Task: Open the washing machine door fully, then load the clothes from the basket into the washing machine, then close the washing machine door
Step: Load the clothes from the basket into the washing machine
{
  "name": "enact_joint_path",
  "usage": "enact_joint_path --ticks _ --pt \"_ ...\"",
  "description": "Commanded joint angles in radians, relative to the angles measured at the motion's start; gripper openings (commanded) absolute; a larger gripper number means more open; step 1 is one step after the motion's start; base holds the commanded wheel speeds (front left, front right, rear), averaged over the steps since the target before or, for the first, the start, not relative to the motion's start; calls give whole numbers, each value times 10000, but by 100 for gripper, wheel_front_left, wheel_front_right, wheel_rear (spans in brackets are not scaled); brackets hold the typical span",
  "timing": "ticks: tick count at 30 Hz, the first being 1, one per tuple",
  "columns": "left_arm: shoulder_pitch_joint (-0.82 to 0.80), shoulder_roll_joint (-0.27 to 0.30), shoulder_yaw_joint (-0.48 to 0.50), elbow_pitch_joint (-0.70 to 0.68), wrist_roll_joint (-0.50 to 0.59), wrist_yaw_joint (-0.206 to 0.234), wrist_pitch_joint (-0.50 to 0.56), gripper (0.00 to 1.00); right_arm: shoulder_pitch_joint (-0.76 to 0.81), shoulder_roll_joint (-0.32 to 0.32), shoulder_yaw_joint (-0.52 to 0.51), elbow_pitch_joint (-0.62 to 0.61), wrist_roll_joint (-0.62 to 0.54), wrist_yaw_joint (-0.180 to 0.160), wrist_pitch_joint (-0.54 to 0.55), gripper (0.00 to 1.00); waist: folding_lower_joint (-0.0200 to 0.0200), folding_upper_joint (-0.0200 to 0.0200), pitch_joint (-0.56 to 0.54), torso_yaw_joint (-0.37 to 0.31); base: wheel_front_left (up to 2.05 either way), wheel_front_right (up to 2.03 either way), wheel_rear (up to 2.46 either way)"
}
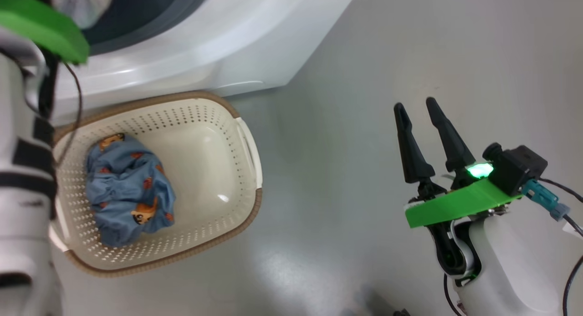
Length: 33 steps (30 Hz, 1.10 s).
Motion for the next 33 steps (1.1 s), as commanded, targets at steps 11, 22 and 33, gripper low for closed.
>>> enact_joint_path --ticks 11,22,33 --pt "-2378 949 -96 1688 423 764 -408 0 -265 137 501 -206 190 46 -80 100 0 0 482 -853 0 0 0" --pt "-2468 1389 -306 3063 517 1108 -683 0 -124 154 620 -303 488 46 -80 100 0 0 606 -1292 0 0 0" --pt "-2473 1387 -667 3749 534 885 500 100 -151 155 613 -262 477 46 -80 100 0 0 311 -1169 0 0 0"
